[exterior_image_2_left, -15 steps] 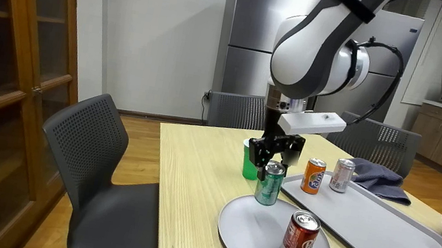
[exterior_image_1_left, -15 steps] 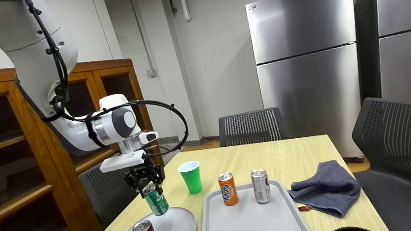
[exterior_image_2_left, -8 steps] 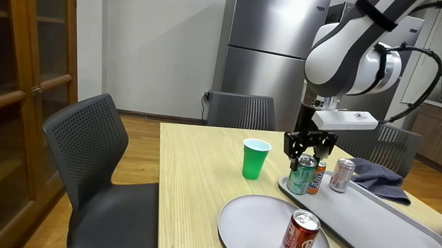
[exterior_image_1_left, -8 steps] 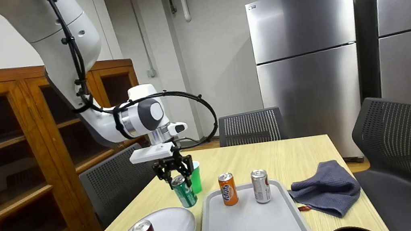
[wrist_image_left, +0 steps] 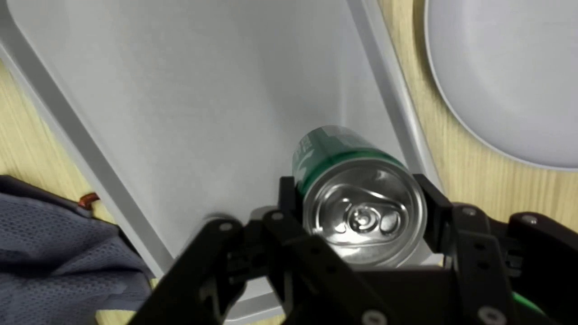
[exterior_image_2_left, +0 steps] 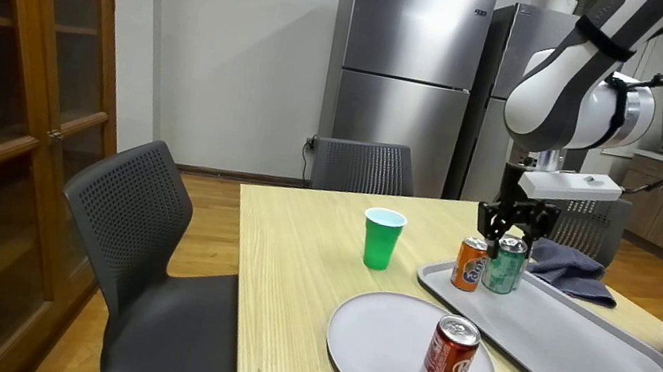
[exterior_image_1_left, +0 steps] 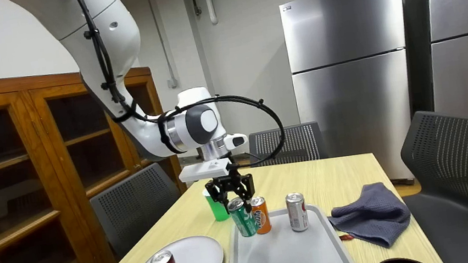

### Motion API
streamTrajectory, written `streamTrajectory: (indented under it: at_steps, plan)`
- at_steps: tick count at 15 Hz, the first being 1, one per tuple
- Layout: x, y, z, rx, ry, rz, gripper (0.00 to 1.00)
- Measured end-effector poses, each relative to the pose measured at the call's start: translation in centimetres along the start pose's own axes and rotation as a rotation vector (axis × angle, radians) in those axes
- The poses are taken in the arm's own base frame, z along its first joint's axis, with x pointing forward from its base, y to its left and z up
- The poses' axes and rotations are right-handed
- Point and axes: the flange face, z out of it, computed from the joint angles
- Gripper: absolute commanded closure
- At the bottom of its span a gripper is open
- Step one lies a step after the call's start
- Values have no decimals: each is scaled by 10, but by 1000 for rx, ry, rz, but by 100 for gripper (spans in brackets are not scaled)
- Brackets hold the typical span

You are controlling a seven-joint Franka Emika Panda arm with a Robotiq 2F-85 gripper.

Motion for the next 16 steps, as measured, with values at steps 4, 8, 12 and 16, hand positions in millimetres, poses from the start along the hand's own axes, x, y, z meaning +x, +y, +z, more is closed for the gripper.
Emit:
streamTrajectory:
  at_steps: [4, 8, 12, 16]
  plan:
    - [-4, 42, 5, -11, -11, 75, 62]
    - [-13, 80, 15, -14, -31, 159, 62]
    - [-23, 115, 26, -3, -53, 257, 62]
    - [-35, 141, 40, 24, -78, 358, 62]
